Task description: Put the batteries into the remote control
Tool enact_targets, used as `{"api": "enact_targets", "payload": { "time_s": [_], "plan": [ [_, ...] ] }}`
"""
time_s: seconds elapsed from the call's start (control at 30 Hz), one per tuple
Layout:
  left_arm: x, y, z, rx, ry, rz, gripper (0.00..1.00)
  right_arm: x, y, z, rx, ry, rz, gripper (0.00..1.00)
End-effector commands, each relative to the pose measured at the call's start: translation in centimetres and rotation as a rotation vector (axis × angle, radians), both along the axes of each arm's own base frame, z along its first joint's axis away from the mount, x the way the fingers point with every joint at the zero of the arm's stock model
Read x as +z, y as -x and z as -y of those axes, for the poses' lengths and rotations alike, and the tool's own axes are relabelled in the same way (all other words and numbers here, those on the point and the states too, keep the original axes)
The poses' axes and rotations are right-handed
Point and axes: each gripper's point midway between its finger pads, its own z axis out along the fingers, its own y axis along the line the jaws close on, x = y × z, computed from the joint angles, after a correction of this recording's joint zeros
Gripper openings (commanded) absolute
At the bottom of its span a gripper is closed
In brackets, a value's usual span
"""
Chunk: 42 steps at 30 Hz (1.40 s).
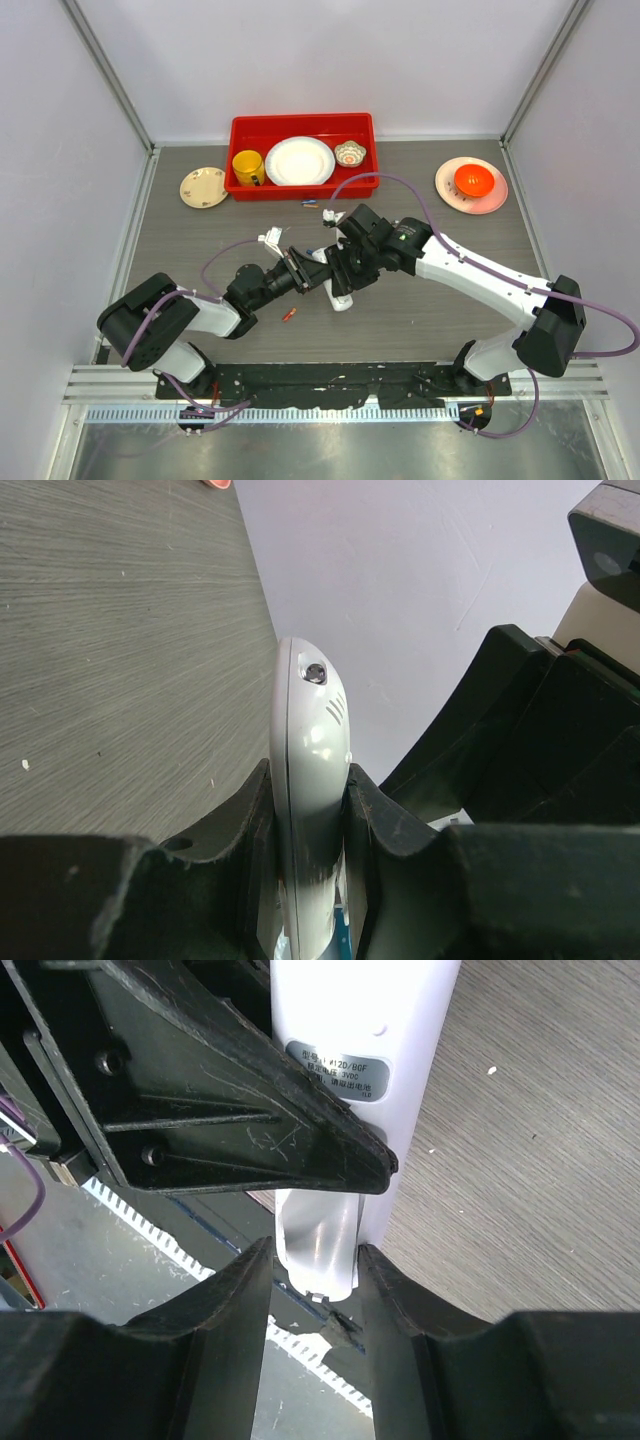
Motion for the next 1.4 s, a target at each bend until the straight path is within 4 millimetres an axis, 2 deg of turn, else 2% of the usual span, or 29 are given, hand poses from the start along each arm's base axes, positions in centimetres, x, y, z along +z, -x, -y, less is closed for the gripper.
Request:
{"api": "enact_targets", "payload": {
  "time_s": [0.0, 0.2, 0.37, 0.57, 0.7, 0.73, 0.8, 0.83, 0.9, 0.93, 0.97, 1.0, 1.03, 1.07, 1.1, 1.13, 1.2, 1.23, 1.37],
  "plan": [
    [8.0, 1.6, 0.2, -0.051, 0.22, 0.245, 0.0, 1.7, -1.5, -1.4, -0.018, -0.085, 0.068, 0.46],
    [7.9, 1.4, 0.2, -0.046, 0.215, 0.245, 0.0, 3.0, -1.8, -1.6, -0.021, -0.112, 0.091, 0.5],
    [7.5, 1.3, 0.3, -0.043, 0.208, 0.237, 0.0, 4.2, -1.7, -1.5, -0.024, -0.134, 0.104, 0.65],
    [7.6, 1.3, 0.3, -0.043, 0.21, 0.24, 0.0, 5.2, -1.9, -1.1, -0.041, -0.145, 0.13, 0.67],
    [7.5, 1.0, 0.3, -0.032, 0.208, 0.238, 0.0, 7.6, -2.1, -0.3, -0.056, -0.171, 0.192, 0.68],
    [7.5, 1.0, 0.2, -0.027, 0.208, 0.238, 0.0, 9.2, -2.3, 0.5, -0.084, -0.193, 0.242, 0.69],
    [7.5, 1.0, 0.2, -0.029, 0.209, 0.236, 0.0, 10.5, -2.5, 1.3, -0.107, -0.237, 0.288, 0.72],
    [7.6, 1.2, 0.3, -0.048, 0.211, 0.236, 0.0, 10.2, -2.0, 2.1, -0.116, -0.252, 0.292, 0.73],
    [7.9, 1.0, 0.3, -0.068, 0.224, 0.223, 0.0, 10.2, -2.4, 2.2, -0.153, -0.322, 0.304, 0.75],
    [8.2, 1.4, 0.5, -0.1, 0.229, 0.226, 0.0, 8.0, -1.8, 2.5, -0.159, -0.329, 0.265, 0.75],
    [8.4, 1.3, 0.4, -0.108, 0.237, 0.218, 0.0, 9.7, -2.4, 2.4, -0.194, -0.434, 0.312, 0.76],
    [8.6, 1.4, 0.4, -0.119, 0.242, 0.217, 0.0, 9.7, -2.4, 2.6, -0.218, -0.48, 0.319, 0.76],
    [8.8, 1.5, 0.4, -0.129, 0.247, 0.221, 0.0, 7.1, -2.2, 3.1, -0.24, -0.479, 0.288, 0.8],
    [9.1, 1.8, 0.4, -0.148, 0.251, 0.228, 0.0, 9.1, -2.2, 3.0, -0.238, -0.589, 0.34, 0.81],
    [9.3, 2.0, 0.3, -0.156, 0.257, 0.223, 0.0, 9.1, -2.7, 3.5, -0.287, -0.627, 0.335, 0.82],
    [9.4, 2.0, 0.2, -0.163, 0.259, 0.224, 0.0, 7.6, -2.6, 3.8, -0.301, -0.63, 0.317, 0.85],
    [9.6, 2.4, 0.0, -0.187, 0.265, 0.221, 0.0, 8.7, -2.4, 3.7, -0.281, -0.72, 0.327, 0.87],
    [9.7, 2.5, -0.1, -0.196, 0.266, 0.22, 0.0, 7.9, -2.1, 3.7, -0.273, -0.725, 0.307, 0.87],
    [10.0, 2.6, -0.3, -0.217, 0.269, 0.224, 0.0, 7.0, -1.7, 3.4, -0.235, -0.752, 0.279, 0.87]
  ]
}}
